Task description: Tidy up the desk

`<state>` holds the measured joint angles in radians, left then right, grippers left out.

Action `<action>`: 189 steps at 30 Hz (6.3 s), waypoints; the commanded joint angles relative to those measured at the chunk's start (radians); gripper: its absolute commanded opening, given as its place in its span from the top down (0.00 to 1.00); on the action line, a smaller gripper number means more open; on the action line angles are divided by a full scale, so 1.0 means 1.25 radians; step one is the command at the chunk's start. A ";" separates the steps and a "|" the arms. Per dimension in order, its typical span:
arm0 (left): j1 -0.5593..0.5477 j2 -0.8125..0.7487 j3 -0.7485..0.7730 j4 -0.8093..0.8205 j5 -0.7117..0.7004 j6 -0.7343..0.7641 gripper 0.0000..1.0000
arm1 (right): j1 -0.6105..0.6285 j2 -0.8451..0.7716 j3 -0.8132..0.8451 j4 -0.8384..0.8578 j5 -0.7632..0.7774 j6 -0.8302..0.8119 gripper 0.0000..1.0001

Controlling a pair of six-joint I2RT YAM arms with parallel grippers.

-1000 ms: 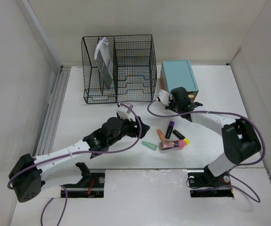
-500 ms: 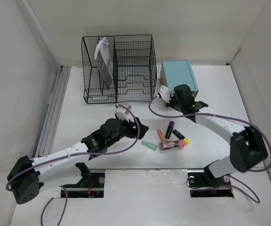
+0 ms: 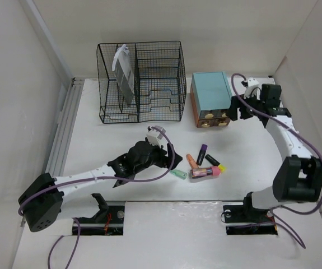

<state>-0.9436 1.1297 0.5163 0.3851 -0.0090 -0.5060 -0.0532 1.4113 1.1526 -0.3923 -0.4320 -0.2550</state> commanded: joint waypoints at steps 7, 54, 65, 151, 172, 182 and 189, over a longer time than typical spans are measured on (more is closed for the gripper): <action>-0.006 0.019 0.036 0.082 0.022 0.008 0.17 | -0.098 0.096 -0.054 0.074 -0.339 0.295 0.21; -0.013 -0.020 0.036 0.045 0.007 0.016 0.17 | -0.115 0.082 -0.297 0.550 -0.227 0.629 0.73; -0.013 -0.004 0.043 0.045 0.007 0.016 0.17 | -0.143 -0.034 -0.328 0.140 -0.259 0.312 0.71; -0.194 0.407 0.700 -0.285 0.023 0.431 1.00 | -0.268 -0.107 0.255 -0.662 -0.695 -0.539 0.42; -0.054 0.302 0.480 0.305 0.114 0.232 1.00 | -0.246 -0.189 0.017 0.337 -0.634 0.619 0.04; -0.038 0.431 0.605 0.352 0.150 0.224 1.00 | -0.204 -0.182 0.017 0.337 -0.675 0.634 0.05; -0.031 0.466 0.647 0.352 0.150 0.224 1.00 | -0.188 -0.182 0.008 0.337 -0.701 0.625 0.07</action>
<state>-0.9901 1.7351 1.2510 0.7147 0.1570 -0.2161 -0.2993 1.2030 1.1458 -0.0315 -1.2720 0.5133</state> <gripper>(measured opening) 0.424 0.931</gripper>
